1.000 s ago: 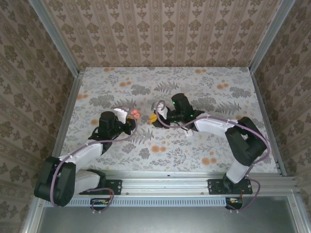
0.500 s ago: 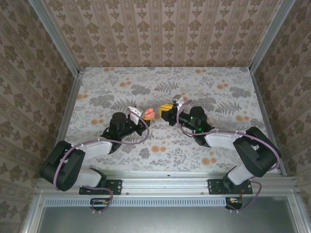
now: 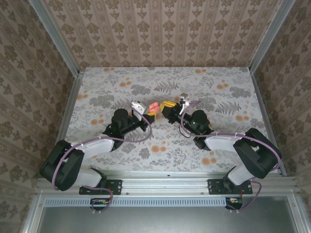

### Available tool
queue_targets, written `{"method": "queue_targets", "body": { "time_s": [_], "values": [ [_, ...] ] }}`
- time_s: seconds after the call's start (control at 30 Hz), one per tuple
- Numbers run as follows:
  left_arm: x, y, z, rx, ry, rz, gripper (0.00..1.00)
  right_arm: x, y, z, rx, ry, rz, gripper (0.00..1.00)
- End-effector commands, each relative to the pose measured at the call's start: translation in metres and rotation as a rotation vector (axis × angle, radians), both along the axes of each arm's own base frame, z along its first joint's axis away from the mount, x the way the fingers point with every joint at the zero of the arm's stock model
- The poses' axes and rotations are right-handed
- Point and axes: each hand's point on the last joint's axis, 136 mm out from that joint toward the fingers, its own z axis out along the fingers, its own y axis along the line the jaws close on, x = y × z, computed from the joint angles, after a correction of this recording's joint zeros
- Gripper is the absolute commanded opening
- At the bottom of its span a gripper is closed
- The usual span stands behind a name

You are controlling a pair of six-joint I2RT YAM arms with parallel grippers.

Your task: Insert wireless bluetooth earbuds into charging case

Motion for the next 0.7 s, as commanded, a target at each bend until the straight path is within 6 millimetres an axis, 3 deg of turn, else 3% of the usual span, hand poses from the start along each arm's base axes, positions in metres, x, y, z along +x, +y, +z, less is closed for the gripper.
{"method": "queue_targets", "body": {
  "time_s": [0.0, 0.67],
  "values": [
    [0.001, -0.010, 0.022, -0.035, -0.049, -0.024, 0.16, -0.008, 0.002, 0.018, 0.023, -0.030, -0.015, 0.22],
    [-0.018, -0.021, 0.043, -0.020, -0.161, -0.091, 0.16, -0.001, 0.026, 0.024, 0.064, -0.097, 0.002, 0.22]
  ]
}}
